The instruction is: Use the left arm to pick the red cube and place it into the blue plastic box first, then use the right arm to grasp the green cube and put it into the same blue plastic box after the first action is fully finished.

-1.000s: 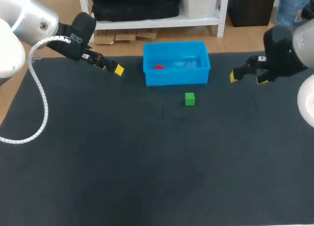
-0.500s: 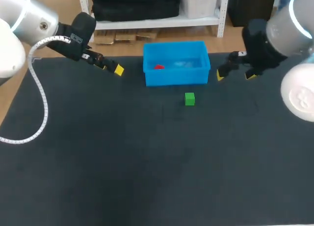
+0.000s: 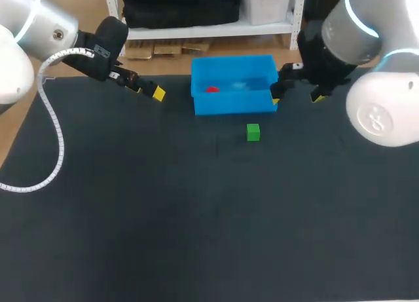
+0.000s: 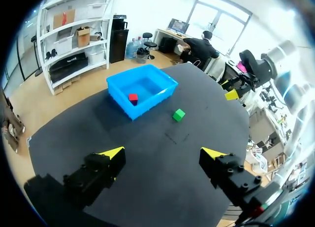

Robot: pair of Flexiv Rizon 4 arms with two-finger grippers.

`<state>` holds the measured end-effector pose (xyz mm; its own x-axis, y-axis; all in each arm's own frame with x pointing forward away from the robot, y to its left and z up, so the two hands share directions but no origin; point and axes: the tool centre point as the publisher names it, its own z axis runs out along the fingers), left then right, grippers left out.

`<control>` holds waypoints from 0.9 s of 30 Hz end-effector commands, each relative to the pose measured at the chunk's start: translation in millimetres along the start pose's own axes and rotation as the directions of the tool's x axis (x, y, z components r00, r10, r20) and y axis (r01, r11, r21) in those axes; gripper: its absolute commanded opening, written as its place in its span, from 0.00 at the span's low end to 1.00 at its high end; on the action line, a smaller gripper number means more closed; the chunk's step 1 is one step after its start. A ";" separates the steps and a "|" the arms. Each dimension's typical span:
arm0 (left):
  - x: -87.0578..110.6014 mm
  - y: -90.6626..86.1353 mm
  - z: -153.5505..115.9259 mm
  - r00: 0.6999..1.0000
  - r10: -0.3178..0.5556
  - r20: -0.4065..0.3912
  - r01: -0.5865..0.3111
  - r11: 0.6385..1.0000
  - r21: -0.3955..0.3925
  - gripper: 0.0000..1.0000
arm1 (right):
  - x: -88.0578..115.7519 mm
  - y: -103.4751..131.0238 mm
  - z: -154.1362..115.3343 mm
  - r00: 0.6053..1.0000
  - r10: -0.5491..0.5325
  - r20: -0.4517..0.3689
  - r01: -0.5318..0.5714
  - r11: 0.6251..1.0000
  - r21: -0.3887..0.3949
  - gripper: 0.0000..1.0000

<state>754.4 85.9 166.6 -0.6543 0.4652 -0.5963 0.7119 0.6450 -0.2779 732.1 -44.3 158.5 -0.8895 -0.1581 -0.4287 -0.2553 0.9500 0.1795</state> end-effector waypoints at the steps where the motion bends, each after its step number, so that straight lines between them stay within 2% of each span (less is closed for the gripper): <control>1: 1.4 0.3 -0.2 1.000 0.002 0.005 -0.002 1.000 0.002 1.00 | -7.9 8.7 5.5 1.000 0.005 -0.024 -0.005 1.000 0.022 1.00; 13: 1.4 0.3 -0.2 1.000 0.002 0.005 -0.002 1.000 0.002 1.00 | -15.6 22.0 13.7 0.994 0.005 -0.111 0.003 0.998 0.070 1.00; 22: 1.4 0.3 -0.2 1.000 0.002 0.005 -0.002 1.000 0.002 1.00 | -21.3 27.8 19.7 0.985 0.045 -0.167 -0.026 0.993 0.113 1.00; 27: 1.4 0.3 -0.2 1.000 0.002 0.005 -0.002 1.000 0.002 1.00 | -23.8 29.9 23.2 0.979 0.072 -0.191 -0.051 0.992 0.113 1.00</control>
<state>754.4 85.9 166.6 -0.6543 0.4651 -0.5963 0.7118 0.6451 -0.2779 747.6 -10.3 153.3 -0.9527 -0.1392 -0.2702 -0.1714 0.9802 0.0994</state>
